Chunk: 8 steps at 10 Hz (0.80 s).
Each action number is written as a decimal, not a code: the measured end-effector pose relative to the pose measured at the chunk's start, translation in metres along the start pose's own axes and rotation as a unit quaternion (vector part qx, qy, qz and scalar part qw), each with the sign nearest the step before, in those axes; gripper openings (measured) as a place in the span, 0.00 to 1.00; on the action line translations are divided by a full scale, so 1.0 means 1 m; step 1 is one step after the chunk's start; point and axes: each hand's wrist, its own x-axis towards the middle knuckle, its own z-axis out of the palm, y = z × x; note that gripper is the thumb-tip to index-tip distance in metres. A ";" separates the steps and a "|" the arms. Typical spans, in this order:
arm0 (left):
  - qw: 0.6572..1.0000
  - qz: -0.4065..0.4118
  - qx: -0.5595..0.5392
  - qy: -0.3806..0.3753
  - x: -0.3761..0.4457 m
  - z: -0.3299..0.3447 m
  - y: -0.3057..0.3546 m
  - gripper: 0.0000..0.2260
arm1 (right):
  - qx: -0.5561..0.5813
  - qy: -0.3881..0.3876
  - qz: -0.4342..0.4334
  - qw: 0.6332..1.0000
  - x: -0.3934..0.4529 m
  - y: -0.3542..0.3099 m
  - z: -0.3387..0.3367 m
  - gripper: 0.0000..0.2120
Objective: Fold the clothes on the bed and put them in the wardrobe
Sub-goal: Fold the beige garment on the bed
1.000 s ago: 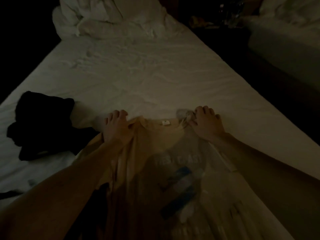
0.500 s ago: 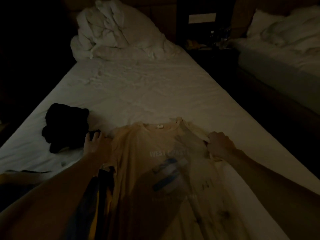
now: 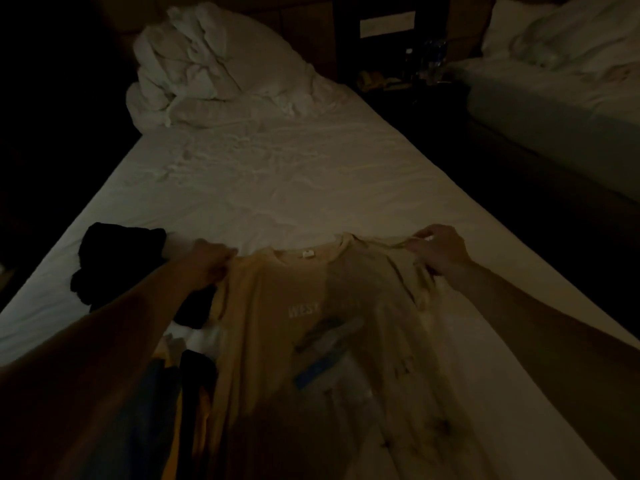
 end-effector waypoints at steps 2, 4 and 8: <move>0.888 -0.028 -0.446 -0.106 -0.031 0.043 0.057 0.17 | 0.221 -0.115 0.065 0.966 -0.012 -0.030 0.002 0.06; 0.958 -0.003 -0.284 -0.022 -0.043 0.054 0.017 0.03 | 0.242 -0.091 0.090 0.962 -0.015 -0.063 0.043 0.09; 0.877 0.039 0.360 -0.315 -0.169 0.060 -0.059 0.22 | -0.148 -0.199 -0.074 0.966 -0.149 -0.016 0.044 0.13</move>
